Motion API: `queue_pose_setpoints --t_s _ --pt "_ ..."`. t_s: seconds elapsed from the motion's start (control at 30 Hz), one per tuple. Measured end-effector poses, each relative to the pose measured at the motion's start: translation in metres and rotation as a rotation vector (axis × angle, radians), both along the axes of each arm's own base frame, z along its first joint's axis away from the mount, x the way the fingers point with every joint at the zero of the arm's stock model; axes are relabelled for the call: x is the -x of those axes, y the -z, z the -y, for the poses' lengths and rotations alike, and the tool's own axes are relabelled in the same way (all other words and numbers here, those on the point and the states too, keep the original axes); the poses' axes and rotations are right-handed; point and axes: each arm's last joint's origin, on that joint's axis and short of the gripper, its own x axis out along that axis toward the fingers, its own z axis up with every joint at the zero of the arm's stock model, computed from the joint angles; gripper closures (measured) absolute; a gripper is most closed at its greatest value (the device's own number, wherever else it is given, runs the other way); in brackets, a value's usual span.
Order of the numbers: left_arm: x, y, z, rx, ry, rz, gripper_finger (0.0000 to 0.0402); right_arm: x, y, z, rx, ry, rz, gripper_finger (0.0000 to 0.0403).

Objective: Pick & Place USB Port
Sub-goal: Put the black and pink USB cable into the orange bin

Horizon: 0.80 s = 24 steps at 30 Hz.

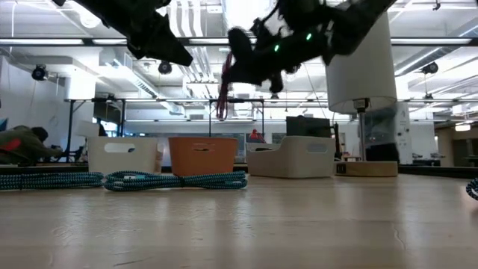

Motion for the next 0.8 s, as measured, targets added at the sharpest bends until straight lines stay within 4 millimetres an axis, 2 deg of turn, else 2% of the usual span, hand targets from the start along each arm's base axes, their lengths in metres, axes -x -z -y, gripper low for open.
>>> queue_pose_setpoints --t_s 0.17,0.4,0.63,0.8 --pt "0.0 0.001 0.0 0.003 0.0 -0.002 0.0316 -0.023 0.03 0.021 -0.069 0.031 -0.054 0.0364" --pt "0.0 0.001 0.0 0.003 0.0 -0.004 0.0317 -0.053 0.053 0.037 -0.173 -0.006 -0.162 0.0364" --pt "0.0 0.001 0.0 0.002 0.0 -0.011 0.0317 -0.073 0.054 0.046 -0.225 0.017 -0.388 0.0364" --pt "0.001 0.002 0.0 0.001 0.0 -0.018 0.0317 -0.084 0.042 0.051 -0.233 0.023 -0.429 0.0364"
